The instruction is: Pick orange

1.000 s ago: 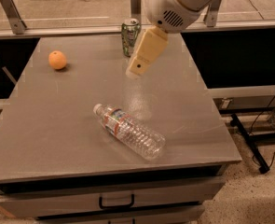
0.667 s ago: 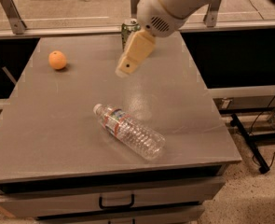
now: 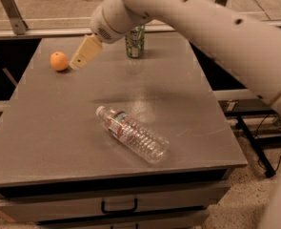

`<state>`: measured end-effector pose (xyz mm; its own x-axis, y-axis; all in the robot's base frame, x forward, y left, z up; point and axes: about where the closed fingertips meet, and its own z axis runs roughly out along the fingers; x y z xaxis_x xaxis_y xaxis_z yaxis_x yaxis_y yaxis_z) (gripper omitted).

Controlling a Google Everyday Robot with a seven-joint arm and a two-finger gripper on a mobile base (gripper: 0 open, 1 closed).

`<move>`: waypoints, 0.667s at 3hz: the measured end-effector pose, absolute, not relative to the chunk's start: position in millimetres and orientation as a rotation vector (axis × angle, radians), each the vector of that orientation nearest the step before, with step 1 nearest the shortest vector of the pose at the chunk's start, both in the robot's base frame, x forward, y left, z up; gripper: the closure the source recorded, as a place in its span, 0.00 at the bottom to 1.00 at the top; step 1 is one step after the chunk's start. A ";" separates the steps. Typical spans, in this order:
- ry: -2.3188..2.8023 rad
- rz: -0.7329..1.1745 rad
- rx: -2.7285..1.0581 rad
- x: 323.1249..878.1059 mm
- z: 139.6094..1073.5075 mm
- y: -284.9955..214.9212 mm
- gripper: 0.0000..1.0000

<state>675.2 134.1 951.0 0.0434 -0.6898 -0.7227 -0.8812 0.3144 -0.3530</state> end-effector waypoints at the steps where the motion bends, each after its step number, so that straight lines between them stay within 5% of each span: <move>1: 1.696 0.370 -1.391 707.8 931.3 185.9 0.00; 2: 1.712 0.459 -1.397 714.2 910.8 227.8 0.00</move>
Offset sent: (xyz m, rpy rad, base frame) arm 0.0464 0.1421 -0.0628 0.1407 0.1789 0.0761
